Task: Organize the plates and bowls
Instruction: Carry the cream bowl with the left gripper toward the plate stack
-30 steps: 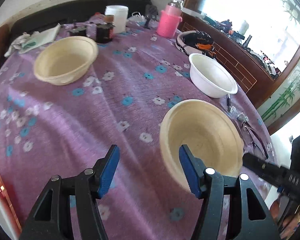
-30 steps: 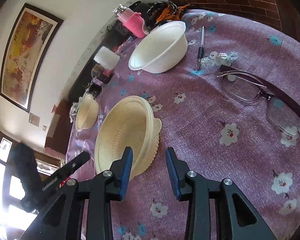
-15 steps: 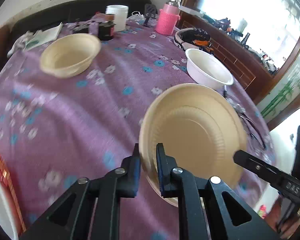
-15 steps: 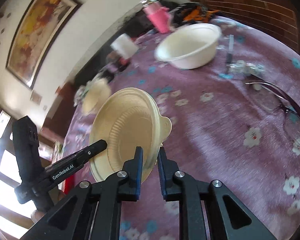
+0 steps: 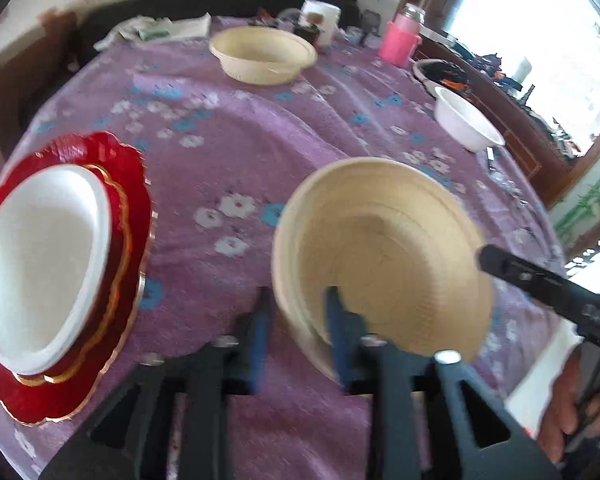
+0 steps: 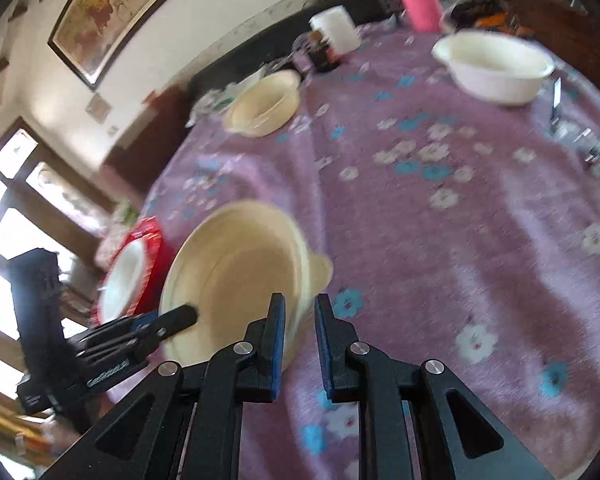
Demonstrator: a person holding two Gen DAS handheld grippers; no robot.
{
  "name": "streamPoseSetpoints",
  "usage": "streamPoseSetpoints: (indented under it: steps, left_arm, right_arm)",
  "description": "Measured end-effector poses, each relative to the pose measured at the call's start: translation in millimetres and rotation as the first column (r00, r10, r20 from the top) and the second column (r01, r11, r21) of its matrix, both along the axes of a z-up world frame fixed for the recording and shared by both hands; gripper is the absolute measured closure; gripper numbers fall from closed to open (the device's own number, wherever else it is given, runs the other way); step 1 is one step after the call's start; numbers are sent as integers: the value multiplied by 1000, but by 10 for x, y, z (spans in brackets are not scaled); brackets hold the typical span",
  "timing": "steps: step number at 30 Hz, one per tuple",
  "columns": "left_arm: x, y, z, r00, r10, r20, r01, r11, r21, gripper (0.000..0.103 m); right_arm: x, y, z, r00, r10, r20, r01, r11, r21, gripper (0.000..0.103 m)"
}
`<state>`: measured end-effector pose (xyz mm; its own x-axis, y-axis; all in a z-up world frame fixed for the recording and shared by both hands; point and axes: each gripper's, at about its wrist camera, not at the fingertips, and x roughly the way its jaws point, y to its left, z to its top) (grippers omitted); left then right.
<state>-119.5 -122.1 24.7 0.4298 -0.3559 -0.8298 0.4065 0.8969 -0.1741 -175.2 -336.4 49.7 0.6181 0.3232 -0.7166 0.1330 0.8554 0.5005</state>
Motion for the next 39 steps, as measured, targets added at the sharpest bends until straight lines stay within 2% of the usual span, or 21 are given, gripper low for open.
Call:
streamPoseSetpoints:
  steps: [1, 2, 4, 6, 10, 12, 14, 16, 20, 24, 35, 39]
  left_arm:
    - [-24, -1, 4, 999, 8, 48, -9, 1000, 14, 52]
    - [-56, 3, 18, 996, 9, 86, -11, 1000, 22, 51]
    - [-94, 2, 21, 989, 12, 146, -19, 999, 42, 51]
    - [-96, -12, 10, 987, 2, 162, -8, 999, 38, 51]
    - [-113, -46, -37, 979, -5, 204, -7, 998, 57, 51]
    - [-133, -63, -56, 974, -7, 226, -9, 998, 69, 51]
    - [-145, -71, -78, 971, -12, 238, -3, 998, 61, 57]
    - [-173, -97, -75, 968, -22, 251, 6, 998, 63, 67]
    - [-222, -119, -64, 959, -18, 283, -4, 997, 79, 79]
    - [-258, -106, -51, 960, -14, 280, -7, 997, 72, 80]
    - [-337, 3, 103, 936, 29, 350, -64, 994, 87, 80]
    - [-340, 72, 106, 935, 45, 353, -79, 993, 83, 80]
  right_arm:
    - [-34, -2, 7, 1000, -15, 16, 16, 1000, -24, 76]
    - [-76, -2, 23, 999, -25, 28, 26, 999, -40, 71]
    - [-127, 13, 63, 996, -44, 71, 51, 994, -98, 69]
    - [-155, 56, 84, 995, -49, 92, 63, 987, -149, 69]
    - [-156, 139, 24, 995, 5, 99, 6, 994, -105, 69]
    - [-165, 197, -5, 996, 16, 93, -5, 993, -117, 69]
    - [-139, 238, -60, 997, 12, 79, -1, 991, -131, 72]
    - [-143, 234, -92, 997, 6, 83, 3, 995, -103, 82]
    - [-166, 259, -57, 995, -6, 104, 16, 995, -97, 85]
    - [-182, 285, -30, 993, -15, 114, 26, 995, -97, 87]
    - [-143, 364, 19, 993, 3, 120, 6, 997, -72, 87]
    - [-122, 439, 6, 993, 17, 118, -9, 997, -71, 87]
